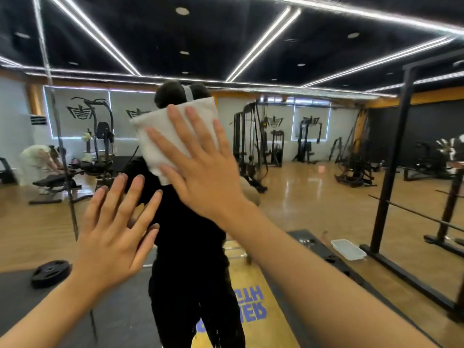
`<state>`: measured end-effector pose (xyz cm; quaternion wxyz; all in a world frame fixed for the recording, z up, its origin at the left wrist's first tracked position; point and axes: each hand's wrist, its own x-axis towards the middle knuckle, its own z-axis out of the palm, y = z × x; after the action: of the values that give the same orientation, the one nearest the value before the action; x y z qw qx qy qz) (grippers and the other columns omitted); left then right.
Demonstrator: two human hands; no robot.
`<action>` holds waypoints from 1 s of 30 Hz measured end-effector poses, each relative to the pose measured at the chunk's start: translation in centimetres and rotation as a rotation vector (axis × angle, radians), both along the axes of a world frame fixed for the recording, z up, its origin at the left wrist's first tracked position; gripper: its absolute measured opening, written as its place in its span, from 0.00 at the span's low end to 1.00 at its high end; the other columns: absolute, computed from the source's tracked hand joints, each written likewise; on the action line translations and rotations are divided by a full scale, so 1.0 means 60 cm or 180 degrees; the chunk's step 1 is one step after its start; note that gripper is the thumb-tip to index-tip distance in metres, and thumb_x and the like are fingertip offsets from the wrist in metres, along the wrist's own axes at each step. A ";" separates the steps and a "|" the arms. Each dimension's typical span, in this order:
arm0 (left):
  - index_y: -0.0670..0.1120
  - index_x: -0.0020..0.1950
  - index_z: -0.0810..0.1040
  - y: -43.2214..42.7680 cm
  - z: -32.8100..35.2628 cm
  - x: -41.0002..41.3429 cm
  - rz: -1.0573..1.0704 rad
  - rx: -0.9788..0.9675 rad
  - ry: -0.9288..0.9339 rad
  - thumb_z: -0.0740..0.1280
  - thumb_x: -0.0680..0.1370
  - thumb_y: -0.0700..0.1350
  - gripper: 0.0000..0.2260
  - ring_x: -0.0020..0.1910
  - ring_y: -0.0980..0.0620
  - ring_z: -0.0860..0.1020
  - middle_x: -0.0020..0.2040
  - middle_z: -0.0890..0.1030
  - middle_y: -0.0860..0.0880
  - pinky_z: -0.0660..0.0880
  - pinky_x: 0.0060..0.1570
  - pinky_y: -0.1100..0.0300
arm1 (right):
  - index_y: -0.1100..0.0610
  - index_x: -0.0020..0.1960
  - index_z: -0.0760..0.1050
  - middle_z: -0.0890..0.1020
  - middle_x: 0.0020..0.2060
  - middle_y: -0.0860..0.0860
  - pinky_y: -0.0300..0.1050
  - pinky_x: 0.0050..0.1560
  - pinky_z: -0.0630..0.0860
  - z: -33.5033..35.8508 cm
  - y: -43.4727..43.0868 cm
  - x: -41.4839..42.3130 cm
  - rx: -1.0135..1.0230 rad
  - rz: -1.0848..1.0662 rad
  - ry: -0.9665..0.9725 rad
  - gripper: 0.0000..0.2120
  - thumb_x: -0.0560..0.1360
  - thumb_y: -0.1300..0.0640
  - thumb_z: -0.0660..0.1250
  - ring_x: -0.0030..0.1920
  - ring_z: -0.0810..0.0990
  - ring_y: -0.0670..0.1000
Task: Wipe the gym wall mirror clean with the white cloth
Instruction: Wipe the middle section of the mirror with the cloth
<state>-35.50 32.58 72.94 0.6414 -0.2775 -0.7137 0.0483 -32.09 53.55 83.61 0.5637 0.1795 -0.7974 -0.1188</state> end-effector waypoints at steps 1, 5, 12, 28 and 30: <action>0.43 0.82 0.69 0.000 0.001 0.001 0.0022 0.0010 0.0017 0.60 0.84 0.52 0.27 0.82 0.32 0.60 0.83 0.61 0.35 0.56 0.79 0.35 | 0.47 0.85 0.52 0.51 0.85 0.56 0.67 0.81 0.45 0.006 0.040 0.000 0.0021 0.0056 0.0020 0.29 0.87 0.42 0.51 0.85 0.46 0.60; 0.43 0.81 0.69 0.004 -0.001 0.001 0.0031 0.0022 0.0022 0.59 0.85 0.52 0.26 0.82 0.32 0.59 0.83 0.61 0.35 0.56 0.79 0.35 | 0.49 0.86 0.51 0.50 0.85 0.58 0.69 0.81 0.46 0.014 0.207 0.008 -0.0501 -0.0160 0.0163 0.29 0.87 0.43 0.51 0.85 0.46 0.61; 0.42 0.82 0.68 0.005 -0.004 -0.005 0.0117 -0.0032 0.0055 0.57 0.85 0.51 0.26 0.82 0.30 0.58 0.83 0.60 0.33 0.57 0.77 0.32 | 0.50 0.86 0.46 0.44 0.85 0.58 0.73 0.80 0.47 -0.015 0.403 0.049 -0.2097 -0.0589 0.0048 0.29 0.88 0.42 0.44 0.85 0.43 0.62; 0.44 0.82 0.67 0.002 -0.006 -0.003 0.0137 -0.0028 0.0039 0.61 0.84 0.52 0.27 0.83 0.32 0.59 0.84 0.59 0.36 0.56 0.79 0.35 | 0.46 0.86 0.48 0.46 0.85 0.57 0.69 0.80 0.44 0.016 -0.029 -0.005 -0.0616 0.0015 -0.0029 0.28 0.88 0.43 0.47 0.85 0.41 0.61; 0.44 0.82 0.67 -0.001 -0.002 -0.001 0.0144 -0.0084 0.0065 0.61 0.83 0.53 0.28 0.83 0.33 0.59 0.84 0.60 0.36 0.56 0.79 0.36 | 0.46 0.86 0.51 0.49 0.85 0.56 0.68 0.81 0.45 0.022 0.021 -0.003 -0.0178 0.0085 -0.0024 0.28 0.88 0.43 0.49 0.85 0.43 0.60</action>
<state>-35.57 32.54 72.82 0.6437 -0.2691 -0.7125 0.0750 -32.28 54.80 84.95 0.5670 0.1748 -0.8001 -0.0883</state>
